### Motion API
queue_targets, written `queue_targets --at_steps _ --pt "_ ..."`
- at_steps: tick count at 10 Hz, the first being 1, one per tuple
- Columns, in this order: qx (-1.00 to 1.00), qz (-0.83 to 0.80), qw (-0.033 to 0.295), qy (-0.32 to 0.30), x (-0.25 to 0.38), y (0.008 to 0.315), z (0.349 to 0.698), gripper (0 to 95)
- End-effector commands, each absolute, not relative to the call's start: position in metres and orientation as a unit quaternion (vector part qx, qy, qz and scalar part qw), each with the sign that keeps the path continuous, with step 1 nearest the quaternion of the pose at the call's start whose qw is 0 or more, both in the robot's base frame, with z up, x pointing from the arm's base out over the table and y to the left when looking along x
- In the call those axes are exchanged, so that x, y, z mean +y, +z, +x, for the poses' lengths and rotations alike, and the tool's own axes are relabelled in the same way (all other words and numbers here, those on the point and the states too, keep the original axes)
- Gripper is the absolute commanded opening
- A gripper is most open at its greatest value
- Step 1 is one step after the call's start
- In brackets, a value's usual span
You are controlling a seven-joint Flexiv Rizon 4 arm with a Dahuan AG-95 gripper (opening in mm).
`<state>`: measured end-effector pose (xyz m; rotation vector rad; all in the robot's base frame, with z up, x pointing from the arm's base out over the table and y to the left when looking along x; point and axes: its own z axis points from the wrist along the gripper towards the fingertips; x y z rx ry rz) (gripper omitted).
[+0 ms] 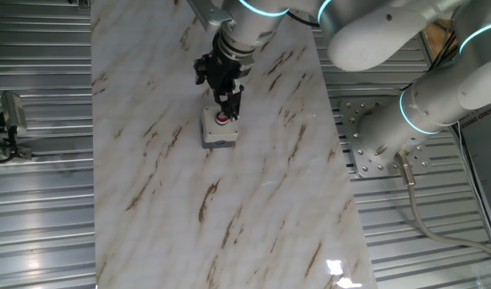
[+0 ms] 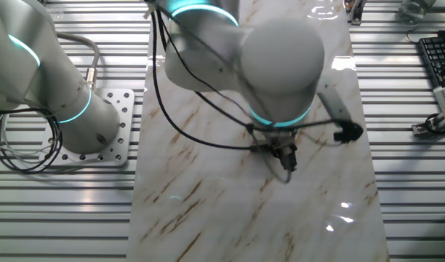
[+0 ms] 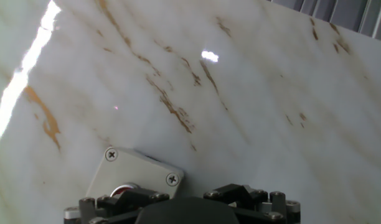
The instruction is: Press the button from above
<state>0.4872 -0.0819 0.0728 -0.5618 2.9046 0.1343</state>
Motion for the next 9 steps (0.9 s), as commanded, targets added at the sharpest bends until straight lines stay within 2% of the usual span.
queue_targets --at_steps 1,2,4,6,8,9 --pt "0.977 -0.195 0.085 -0.005 -0.083 0.043 0.489 95.0" --pt "0.981 -0.170 0.086 0.038 -0.082 0.045 0.489 95.0" --pt "0.980 -0.178 0.086 0.003 -0.080 0.051 0.489 95.0" --pt "0.980 -0.182 0.077 -0.010 -0.077 0.072 0.490 95.0" --pt "0.981 -0.187 0.043 -0.015 -0.071 0.105 0.490 95.0" --pt "0.980 -0.194 0.040 -0.027 -0.069 0.113 0.489 95.0"
